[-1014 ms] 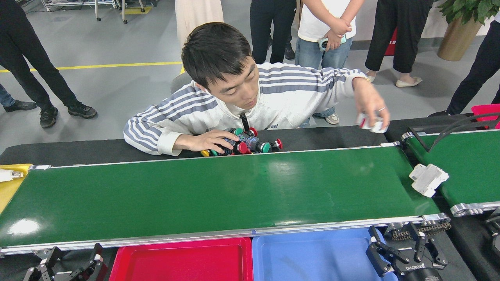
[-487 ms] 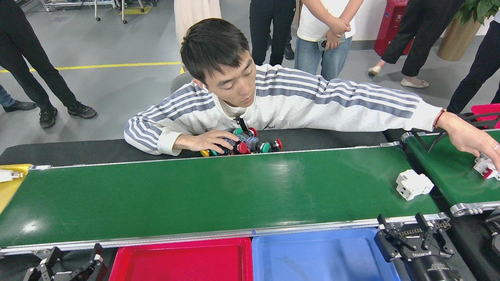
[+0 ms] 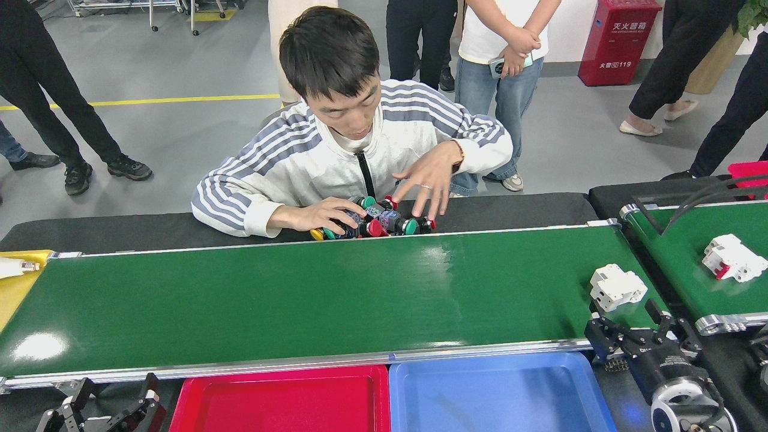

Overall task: Pick switch part from conveyor to tray
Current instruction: 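Grasp the white switch part with the right gripper, lift toward blue tray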

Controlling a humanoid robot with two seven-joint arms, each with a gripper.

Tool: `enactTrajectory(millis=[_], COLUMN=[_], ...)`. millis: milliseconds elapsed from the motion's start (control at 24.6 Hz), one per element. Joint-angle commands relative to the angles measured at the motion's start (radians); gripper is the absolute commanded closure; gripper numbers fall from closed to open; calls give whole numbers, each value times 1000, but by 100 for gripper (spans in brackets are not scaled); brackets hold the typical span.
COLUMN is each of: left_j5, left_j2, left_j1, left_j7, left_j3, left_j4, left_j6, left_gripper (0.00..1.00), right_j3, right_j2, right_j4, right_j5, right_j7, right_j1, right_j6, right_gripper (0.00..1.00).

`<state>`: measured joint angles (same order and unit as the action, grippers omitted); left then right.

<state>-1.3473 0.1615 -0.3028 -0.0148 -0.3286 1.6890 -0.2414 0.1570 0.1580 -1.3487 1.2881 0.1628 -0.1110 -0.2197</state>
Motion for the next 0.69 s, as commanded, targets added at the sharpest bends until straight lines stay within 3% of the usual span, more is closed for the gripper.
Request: enactTrajectory(millis=[0, 203, 446, 649], left_j5=[0, 0, 0, 0], left_j2=[12, 12, 12, 13], left_j1=[5, 7, 8, 21], left_j7=[-8, -8, -8, -8], left_j3=[-1, 0, 0, 2], left_j4=[12, 11, 6, 3], left_j6=[-2, -2, -2, -2], left_gripper=[0, 0, 0, 0], right_j3=[-20, -83, -85, -94], right_j2=[11, 11, 29, 17], right_j4=[19, 100, 135, 204], right_j5=[0, 0, -3, -3], right_j7=[6, 7, 6, 6], right_j1=[-35, -104, -125, -193], right_j6=[3, 29, 29, 31], right_gripper=[0, 0, 0, 0])
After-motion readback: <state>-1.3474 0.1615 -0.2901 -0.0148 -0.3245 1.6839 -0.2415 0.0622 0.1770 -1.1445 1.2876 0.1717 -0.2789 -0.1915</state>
